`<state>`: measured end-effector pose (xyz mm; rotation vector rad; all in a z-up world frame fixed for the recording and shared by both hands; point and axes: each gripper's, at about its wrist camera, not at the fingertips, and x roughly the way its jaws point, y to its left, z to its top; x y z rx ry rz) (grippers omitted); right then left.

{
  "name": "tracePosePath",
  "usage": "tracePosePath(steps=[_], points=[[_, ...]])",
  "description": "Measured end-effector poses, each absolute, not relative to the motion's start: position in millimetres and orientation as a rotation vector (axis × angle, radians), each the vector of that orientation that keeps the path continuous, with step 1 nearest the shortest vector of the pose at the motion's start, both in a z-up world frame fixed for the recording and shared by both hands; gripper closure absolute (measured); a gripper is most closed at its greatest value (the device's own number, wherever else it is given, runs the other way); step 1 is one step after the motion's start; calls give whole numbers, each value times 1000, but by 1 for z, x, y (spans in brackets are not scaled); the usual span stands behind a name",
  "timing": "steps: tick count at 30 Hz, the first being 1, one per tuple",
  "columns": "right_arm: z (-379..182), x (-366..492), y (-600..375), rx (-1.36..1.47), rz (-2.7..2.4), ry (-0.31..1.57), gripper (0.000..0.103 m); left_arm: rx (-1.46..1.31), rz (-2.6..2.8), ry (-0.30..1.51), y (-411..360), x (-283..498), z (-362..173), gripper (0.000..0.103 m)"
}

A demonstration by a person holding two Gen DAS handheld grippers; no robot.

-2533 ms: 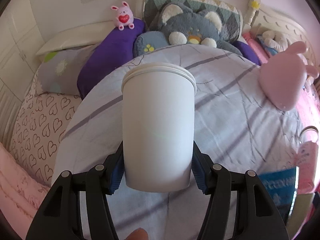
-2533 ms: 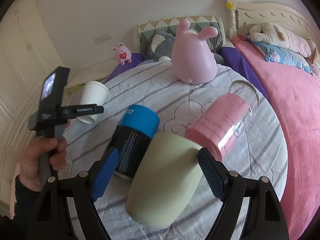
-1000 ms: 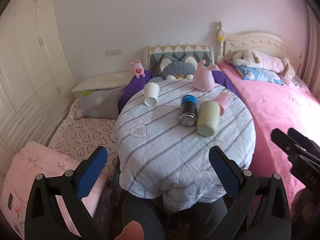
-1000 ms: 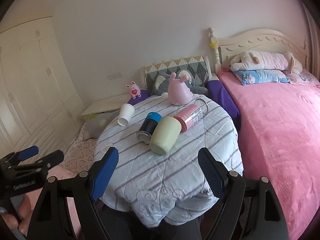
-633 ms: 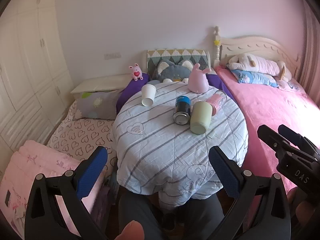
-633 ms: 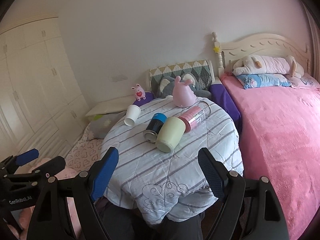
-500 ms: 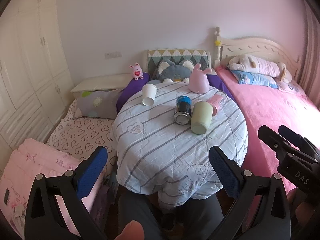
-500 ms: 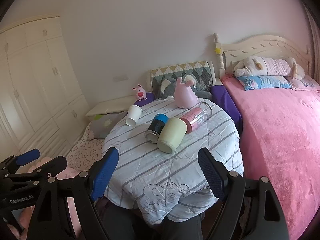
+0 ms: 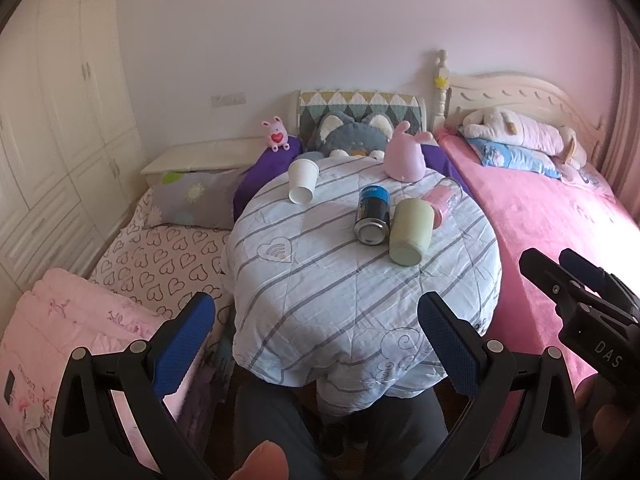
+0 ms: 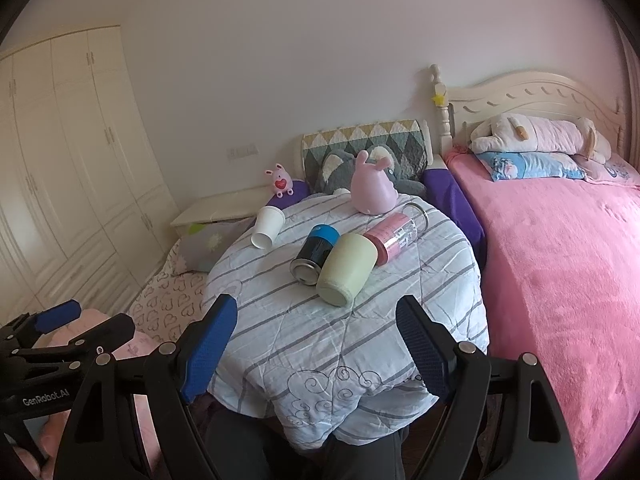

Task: Flip cup upright
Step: 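Withdraw the left tool and bring the right tool toward the white cup, then close the right tool's fingers around the white paper cup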

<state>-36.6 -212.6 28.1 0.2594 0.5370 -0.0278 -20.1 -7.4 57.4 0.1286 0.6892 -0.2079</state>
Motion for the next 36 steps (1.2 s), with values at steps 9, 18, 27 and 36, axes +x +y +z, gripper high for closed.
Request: tracePosePath(steps=[9,18,27,36], points=[[28,-1,-192,214,-4,587,20,106,-182,729,8,18,45,1],[22,67,-160,157,30,644,20,81,-118,780,37,88,25,1],[3,171,-117,93,83,736,20,74,-9,822,73,184,-1,1],[-35,294,-102,109,45,873,20,75,77,856,96,289,-37,1]])
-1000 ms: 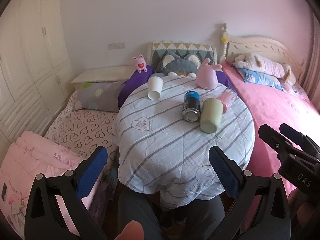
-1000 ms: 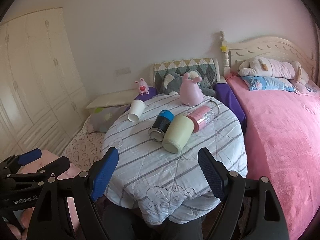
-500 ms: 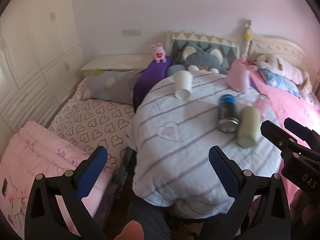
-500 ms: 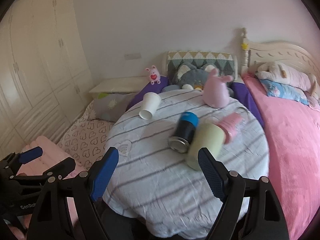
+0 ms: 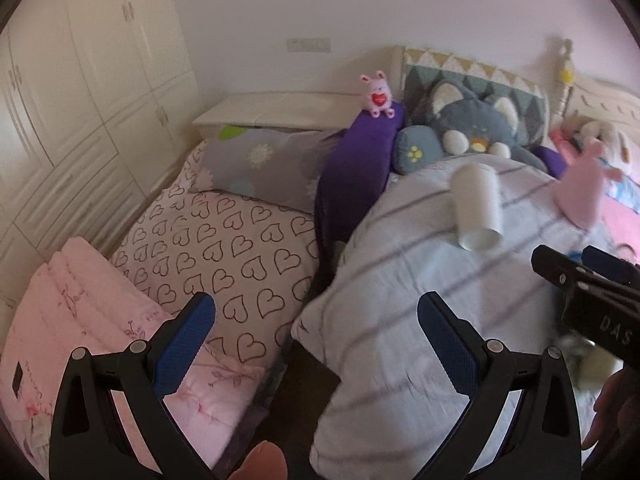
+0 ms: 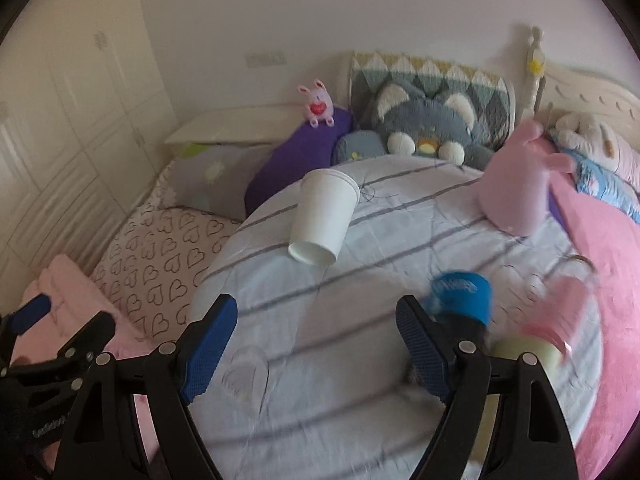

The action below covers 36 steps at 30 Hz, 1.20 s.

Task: Flip cup upright
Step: 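Close the right tool's fingers around the white paper cup, then lift the white cup with the right tool and rotate it opening up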

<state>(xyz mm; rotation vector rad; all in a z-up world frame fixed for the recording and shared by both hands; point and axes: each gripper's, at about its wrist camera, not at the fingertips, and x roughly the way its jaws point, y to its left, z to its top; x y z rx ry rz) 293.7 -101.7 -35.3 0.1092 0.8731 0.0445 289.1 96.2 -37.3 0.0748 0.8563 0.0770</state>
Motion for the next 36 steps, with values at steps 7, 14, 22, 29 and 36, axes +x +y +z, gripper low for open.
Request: tracePosePath(steps=[7,14,22,29,36], points=[[-69,376,-97,150,0,974,20,68,109,895,105,348,-66,1],[-87,426,-102,201,-57,1053,20,59,94,917,103,375,-84,1],[-105,458,-101,232,-72,1136,20,49,91,932,109,385,-94,1],[-110,477,-101,223,-45,1200,21,39,94,945,117,386,-97,1],[-109,479,-101,209,1,1216,35,38,92,950,118,382,-98,1]])
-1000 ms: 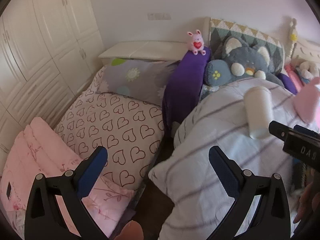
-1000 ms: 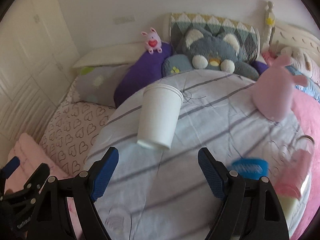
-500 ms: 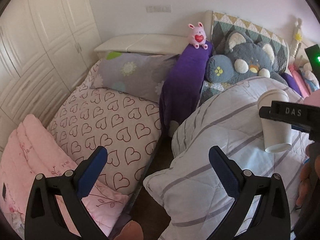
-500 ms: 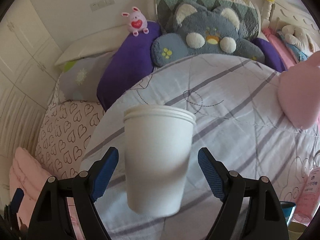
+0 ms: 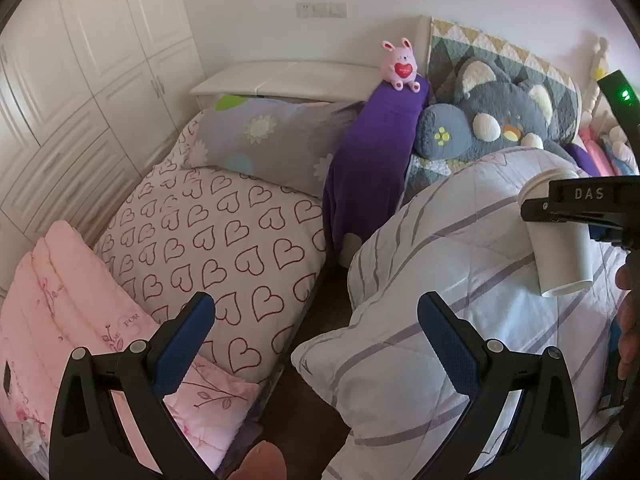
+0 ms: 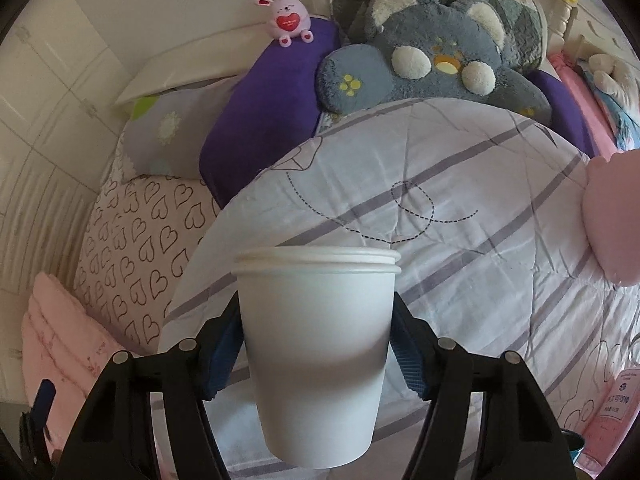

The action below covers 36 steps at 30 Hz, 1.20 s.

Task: Flip cup upright
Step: 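Lift the white cup with the right tool and rotate it opening up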

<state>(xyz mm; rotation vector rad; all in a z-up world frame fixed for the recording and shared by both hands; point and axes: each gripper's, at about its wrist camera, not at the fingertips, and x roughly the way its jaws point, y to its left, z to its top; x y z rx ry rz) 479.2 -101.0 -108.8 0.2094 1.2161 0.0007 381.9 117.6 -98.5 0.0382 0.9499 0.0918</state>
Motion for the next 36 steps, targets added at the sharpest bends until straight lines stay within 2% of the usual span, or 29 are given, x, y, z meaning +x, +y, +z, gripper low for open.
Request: tracePosePath(steps=[5,11,19,28,36], points=[[-94,467,-98,220,55,1148,35,40,94,946,118,376,-94,1],[-68,426,-88,194,105,919,35,43,95,934,117,362,-87,1],[-77,368,-78,134,19,577,35,45,91,942,115,343,-86,1],[-106,385,-92,202,-23,712,35,36,96,934,120,330,-79,1],[-102,353,-93,189,-15,724,35,28,90,931,120,320,-75,1]])
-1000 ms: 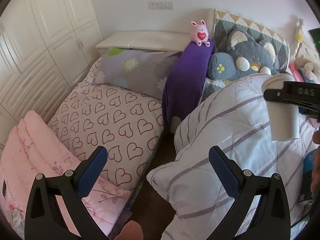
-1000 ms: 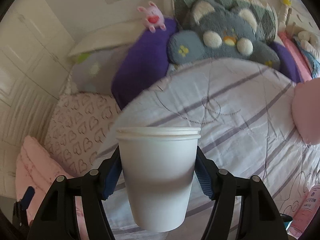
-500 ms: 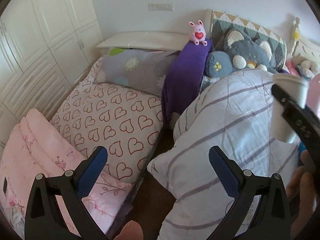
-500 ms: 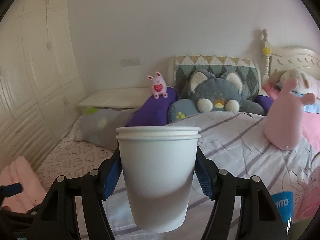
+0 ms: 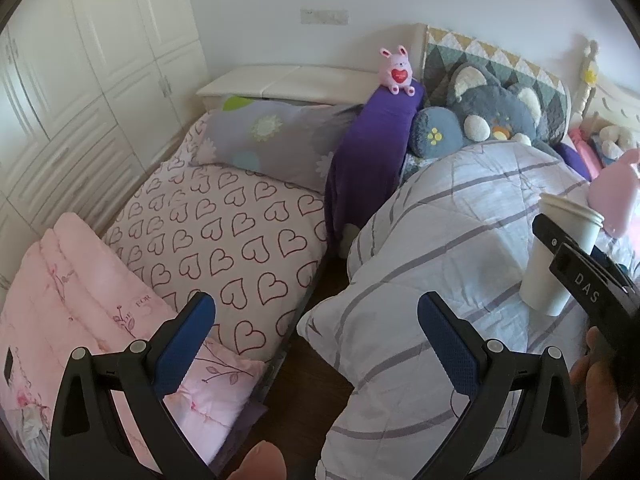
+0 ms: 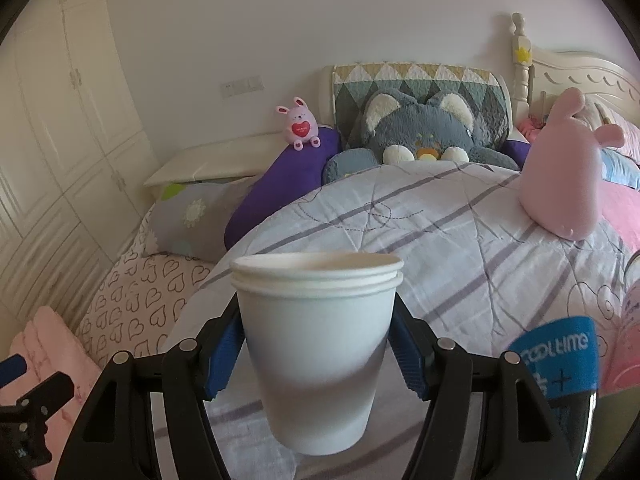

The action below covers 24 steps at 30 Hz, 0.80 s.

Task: Flip cup upright
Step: 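Lift the white cup with the right tool and rotate it opening up, then lower the upright cup onto the table and open the right tool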

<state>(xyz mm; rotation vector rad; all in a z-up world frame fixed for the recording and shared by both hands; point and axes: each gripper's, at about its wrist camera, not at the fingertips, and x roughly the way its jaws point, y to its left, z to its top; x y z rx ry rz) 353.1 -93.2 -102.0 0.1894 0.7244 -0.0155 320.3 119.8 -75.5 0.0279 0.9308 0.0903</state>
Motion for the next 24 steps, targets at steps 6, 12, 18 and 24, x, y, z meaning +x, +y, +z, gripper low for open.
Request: tracePosePath(steps=[6,12,18,24], points=[[-103,348,-94,182,-15,750,35,28,89,926,120,311,-72,1],[-101,330,-86,140,-16,753,35,21,89,915,121,301,-63,1],[-101,313,-84,133,-21,760,35,32,80,908,117,286,-57,1],[-97,305,-85,120,-31,749,22,44,85,896,115,270,-48,1]])
